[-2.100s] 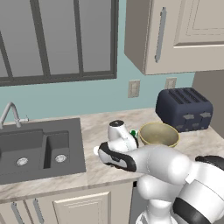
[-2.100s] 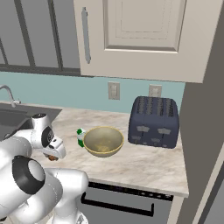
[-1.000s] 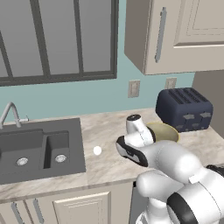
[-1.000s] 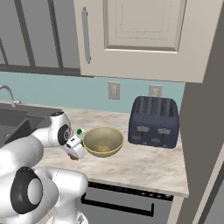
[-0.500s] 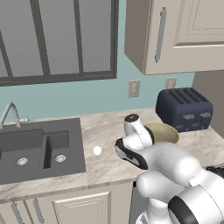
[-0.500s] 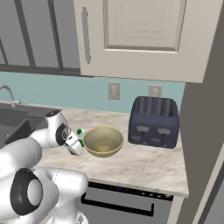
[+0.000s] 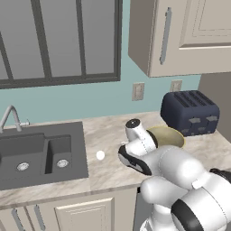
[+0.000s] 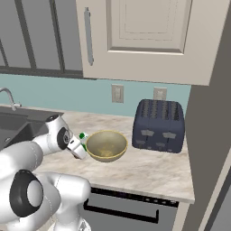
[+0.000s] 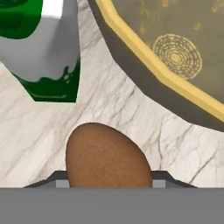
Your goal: Gather the eggs and milk located in the vicinity of the sink area and place them right next to the bowl.
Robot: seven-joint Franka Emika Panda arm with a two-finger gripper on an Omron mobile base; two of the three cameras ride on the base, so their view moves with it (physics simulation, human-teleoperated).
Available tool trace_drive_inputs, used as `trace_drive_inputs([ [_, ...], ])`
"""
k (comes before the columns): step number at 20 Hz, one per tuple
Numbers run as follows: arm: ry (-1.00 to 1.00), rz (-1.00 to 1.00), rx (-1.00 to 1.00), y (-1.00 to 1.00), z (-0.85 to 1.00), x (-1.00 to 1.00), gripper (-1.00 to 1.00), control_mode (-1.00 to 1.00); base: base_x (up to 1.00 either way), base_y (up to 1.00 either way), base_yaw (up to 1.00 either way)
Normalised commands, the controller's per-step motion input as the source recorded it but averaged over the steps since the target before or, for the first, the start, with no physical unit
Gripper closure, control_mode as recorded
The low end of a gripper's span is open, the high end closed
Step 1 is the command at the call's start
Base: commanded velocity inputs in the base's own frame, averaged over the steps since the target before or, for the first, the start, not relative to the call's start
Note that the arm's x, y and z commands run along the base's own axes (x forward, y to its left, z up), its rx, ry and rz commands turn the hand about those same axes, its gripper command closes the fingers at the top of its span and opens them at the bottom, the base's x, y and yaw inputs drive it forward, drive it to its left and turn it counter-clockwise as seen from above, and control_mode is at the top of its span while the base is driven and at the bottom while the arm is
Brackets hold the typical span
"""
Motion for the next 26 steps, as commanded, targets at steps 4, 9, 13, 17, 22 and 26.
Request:
trace_drive_inputs([
  [4,0.00,0.00,-0.02,-0.04,-0.17,0.00,1.00,-1.00,0.00,0.00,0.00],
  [9,0.00,0.00,0.00,-0.11,-0.04,0.00,1.00,-1.00,0.00,0.00,0.00],
  [13,0.00,-0.01,0.00,-0.18,-0.10,0.00,1.00,-1.00,0.00,0.00,0.00],
  [17,0.00,0.00,0.00,0.00,0.00,0.00,1.00,-1.00,0.00,0.00,0.00],
  [22,-0.01,0.00,0.00,0.00,0.00,0.00,1.00,-1.00,0.00,0.00,0.00],
  [26,-0.01,0.00,0.00,0.00,0.00,0.00,-1.00,-1.00,0.00,0.00,0.00],
])
